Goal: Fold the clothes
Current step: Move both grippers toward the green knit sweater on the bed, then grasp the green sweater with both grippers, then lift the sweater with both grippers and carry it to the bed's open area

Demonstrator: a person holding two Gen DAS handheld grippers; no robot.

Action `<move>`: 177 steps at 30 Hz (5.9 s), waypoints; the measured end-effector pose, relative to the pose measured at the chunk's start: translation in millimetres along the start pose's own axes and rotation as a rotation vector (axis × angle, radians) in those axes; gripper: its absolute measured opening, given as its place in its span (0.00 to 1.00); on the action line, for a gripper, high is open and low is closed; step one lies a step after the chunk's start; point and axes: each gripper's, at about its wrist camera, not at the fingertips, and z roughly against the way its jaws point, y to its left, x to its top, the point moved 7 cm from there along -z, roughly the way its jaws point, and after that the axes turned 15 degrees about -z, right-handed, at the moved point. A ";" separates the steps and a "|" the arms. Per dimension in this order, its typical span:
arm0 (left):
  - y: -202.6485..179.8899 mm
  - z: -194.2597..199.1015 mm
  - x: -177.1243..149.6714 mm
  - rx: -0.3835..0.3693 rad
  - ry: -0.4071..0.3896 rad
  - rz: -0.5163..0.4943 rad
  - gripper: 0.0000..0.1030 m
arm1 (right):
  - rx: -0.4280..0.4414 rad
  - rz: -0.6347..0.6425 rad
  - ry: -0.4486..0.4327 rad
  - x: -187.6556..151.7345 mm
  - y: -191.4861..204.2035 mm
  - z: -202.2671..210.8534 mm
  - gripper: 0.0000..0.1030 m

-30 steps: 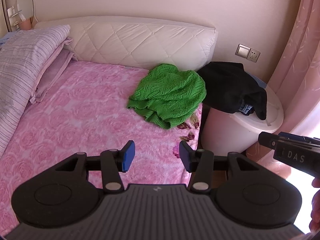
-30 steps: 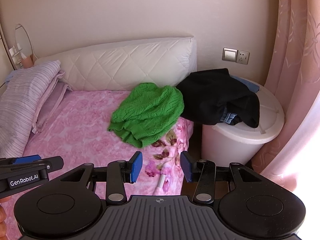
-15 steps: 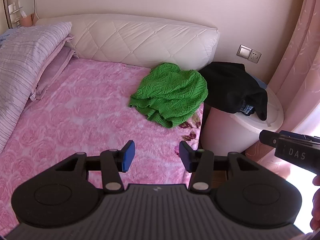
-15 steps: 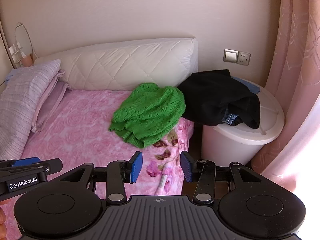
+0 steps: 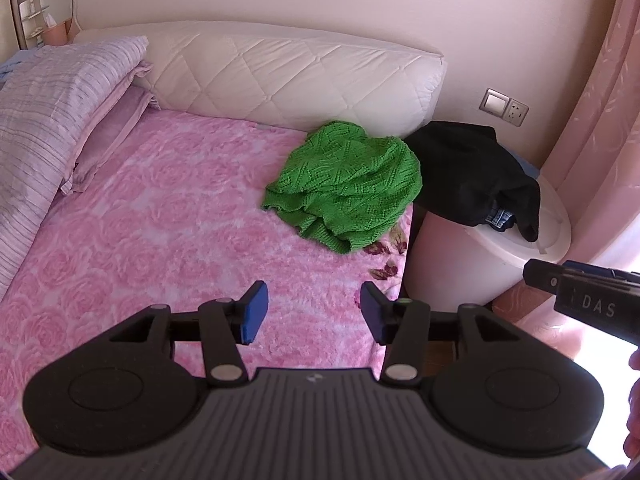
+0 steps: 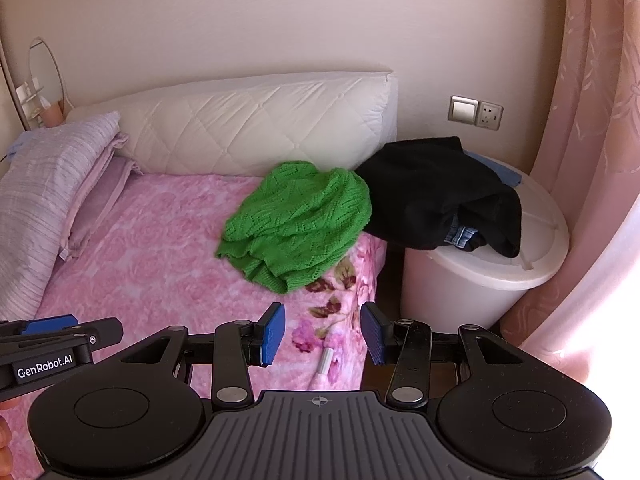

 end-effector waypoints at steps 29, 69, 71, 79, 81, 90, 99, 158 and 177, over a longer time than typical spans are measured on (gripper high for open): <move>22.1 -40.4 21.8 0.028 0.066 0.054 0.46 | 0.020 0.057 0.065 21.5 16.4 -54.8 0.45; -4.0 -283.3 112.8 -0.042 0.243 0.074 0.46 | 0.015 -0.154 0.285 127.7 -62.0 -275.3 0.45; -2.4 -300.4 118.6 -0.034 0.250 0.066 0.46 | 0.023 -0.191 0.293 132.5 -65.4 -290.7 0.52; 8.2 -371.1 129.8 -0.035 0.305 0.079 0.46 | 0.046 -0.328 0.347 142.0 -80.8 -356.2 0.71; 12.0 -387.9 132.4 -0.025 0.311 0.075 0.46 | 0.045 -0.345 0.362 142.5 -83.0 -372.6 0.71; 32.4 -466.3 151.1 -0.022 0.310 0.099 0.46 | 0.030 -0.473 0.412 133.3 -90.8 -444.7 0.72; 45.0 -517.7 147.6 -0.048 0.306 0.184 0.54 | -0.003 -0.563 0.409 118.8 -89.9 -493.6 0.72; 172.8 281.9 -366.2 0.740 -0.116 1.103 0.00 | 0.990 0.955 0.587 -253.7 358.7 91.7 0.52; 28.1 205.3 -345.2 0.632 0.190 1.044 0.13 | 0.742 0.974 0.751 -245.5 192.6 54.3 0.52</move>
